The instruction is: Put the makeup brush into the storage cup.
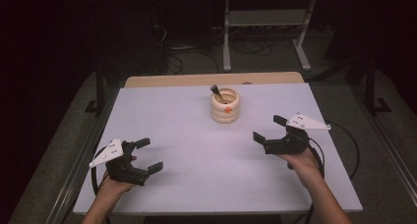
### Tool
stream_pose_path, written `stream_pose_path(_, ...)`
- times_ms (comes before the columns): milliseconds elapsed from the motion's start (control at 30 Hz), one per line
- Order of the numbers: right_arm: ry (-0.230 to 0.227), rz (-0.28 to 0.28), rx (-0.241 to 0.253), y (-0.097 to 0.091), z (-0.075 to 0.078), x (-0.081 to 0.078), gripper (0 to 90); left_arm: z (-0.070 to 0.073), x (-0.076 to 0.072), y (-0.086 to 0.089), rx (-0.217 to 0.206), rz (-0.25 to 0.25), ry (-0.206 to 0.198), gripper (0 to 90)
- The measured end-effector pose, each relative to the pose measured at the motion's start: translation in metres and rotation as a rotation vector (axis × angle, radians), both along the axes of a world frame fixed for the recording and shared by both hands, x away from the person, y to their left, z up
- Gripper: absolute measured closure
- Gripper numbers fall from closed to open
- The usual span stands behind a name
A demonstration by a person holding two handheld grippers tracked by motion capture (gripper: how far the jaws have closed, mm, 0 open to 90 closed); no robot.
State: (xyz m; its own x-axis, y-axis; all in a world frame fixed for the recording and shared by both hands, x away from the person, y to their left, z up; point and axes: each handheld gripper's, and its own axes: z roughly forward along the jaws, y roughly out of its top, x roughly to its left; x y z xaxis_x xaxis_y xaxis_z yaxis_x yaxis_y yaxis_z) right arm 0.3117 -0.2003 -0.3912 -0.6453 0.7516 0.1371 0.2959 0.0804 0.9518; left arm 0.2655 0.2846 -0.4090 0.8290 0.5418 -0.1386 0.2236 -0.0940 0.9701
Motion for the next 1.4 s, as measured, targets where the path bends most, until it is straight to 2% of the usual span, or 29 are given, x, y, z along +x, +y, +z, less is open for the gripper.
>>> stream_pose_path(467, -0.024, -0.024, 0.036, -0.013, -0.011, -0.020, 0.0, 0.000, 0.000, 0.000, -0.001, -0.003, 0.001, 0.0)
stream_pose_path(567, -0.032, -0.026, 0.027, -0.016, -0.015, -0.024, 0.0, 0.000, 0.000, -0.001, -0.005, -0.002, 0.000, 0.0)
stream_pose_path(967, -0.005, -0.035, 0.046, -0.026, -0.030, -0.041, 0.0, 0.000, -0.001, -0.001, -0.001, -0.003, 0.000, 0.0)
stream_pose_path(1167, -0.006, -0.039, 0.043, -0.028, -0.033, -0.048, 0.0, 0.000, -0.001, -0.002, 0.004, -0.006, 0.000, 0.0)
stream_pose_path(1400, -0.023, -0.032, 0.004, -0.026, -0.032, -0.051, 0.0, -0.002, -0.001, -0.003, 0.010, -0.005, 0.001, 0.0)
